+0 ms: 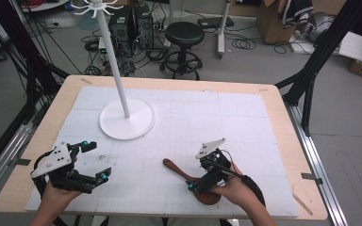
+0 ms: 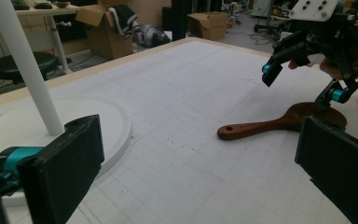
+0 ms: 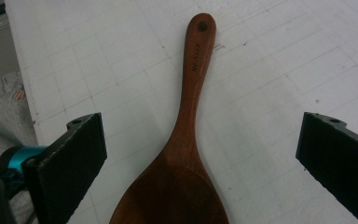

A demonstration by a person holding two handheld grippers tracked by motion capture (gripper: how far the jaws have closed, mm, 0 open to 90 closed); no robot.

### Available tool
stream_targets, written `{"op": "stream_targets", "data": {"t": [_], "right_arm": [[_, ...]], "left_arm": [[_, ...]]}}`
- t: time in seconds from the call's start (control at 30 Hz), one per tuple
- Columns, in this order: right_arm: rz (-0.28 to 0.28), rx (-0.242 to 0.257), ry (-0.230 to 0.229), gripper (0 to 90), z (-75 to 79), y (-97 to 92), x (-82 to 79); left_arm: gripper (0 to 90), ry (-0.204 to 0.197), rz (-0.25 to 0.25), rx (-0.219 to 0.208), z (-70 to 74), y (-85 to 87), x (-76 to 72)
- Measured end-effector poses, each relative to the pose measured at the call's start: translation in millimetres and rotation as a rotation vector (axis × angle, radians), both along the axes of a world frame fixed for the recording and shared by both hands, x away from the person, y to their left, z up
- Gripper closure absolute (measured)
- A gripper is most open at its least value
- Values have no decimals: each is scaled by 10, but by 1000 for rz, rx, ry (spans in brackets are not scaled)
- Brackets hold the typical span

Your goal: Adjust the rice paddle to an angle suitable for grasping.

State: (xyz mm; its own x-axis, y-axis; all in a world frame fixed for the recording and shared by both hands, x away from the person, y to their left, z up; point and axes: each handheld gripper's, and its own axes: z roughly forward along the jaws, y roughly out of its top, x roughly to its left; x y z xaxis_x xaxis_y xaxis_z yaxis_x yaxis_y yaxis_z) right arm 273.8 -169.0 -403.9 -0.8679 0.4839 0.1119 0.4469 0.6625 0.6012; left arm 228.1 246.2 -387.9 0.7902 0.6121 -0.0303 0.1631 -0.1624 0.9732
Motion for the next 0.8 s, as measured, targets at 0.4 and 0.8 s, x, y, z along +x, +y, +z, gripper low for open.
{"op": "stream_targets", "data": {"t": [0.4,0.8], "right_arm": [[6,-110,46,8,-52,225,42],[5,-234,68,13,-76,415,81]], "left_arm": [[17,4,-3,4,-4,-14,-6],[17,12,-13,5,-45,-28,-23]]}}
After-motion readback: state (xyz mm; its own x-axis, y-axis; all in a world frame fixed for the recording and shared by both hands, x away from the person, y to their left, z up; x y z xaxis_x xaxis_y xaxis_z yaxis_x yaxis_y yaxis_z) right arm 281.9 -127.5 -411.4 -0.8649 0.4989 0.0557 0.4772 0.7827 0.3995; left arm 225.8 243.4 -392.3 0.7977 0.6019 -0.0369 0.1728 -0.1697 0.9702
